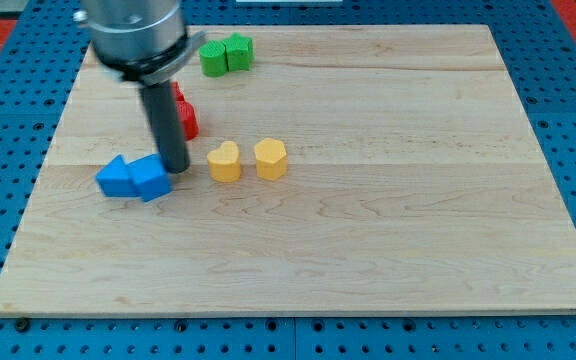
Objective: Make a triangle with the red blocks blue blocks and the yellow blocks
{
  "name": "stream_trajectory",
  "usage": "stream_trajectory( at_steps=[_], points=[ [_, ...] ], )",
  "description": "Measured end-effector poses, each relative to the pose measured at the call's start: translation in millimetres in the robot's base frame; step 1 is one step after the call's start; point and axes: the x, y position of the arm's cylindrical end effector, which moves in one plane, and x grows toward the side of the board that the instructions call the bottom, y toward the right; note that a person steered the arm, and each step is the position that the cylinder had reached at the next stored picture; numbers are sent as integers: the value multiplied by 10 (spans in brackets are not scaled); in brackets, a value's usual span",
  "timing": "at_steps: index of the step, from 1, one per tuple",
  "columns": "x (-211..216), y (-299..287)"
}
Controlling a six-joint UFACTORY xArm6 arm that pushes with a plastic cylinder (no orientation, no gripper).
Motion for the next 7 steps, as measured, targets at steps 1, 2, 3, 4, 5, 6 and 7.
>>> stream_trajectory(
  at_steps=[1,2,3,4,5,6,7],
  points=[
    [21,-79],
    [161,85],
    [82,565],
    [-67,849],
    [23,296],
    [-266,488],
    [-293,499]
  ],
)
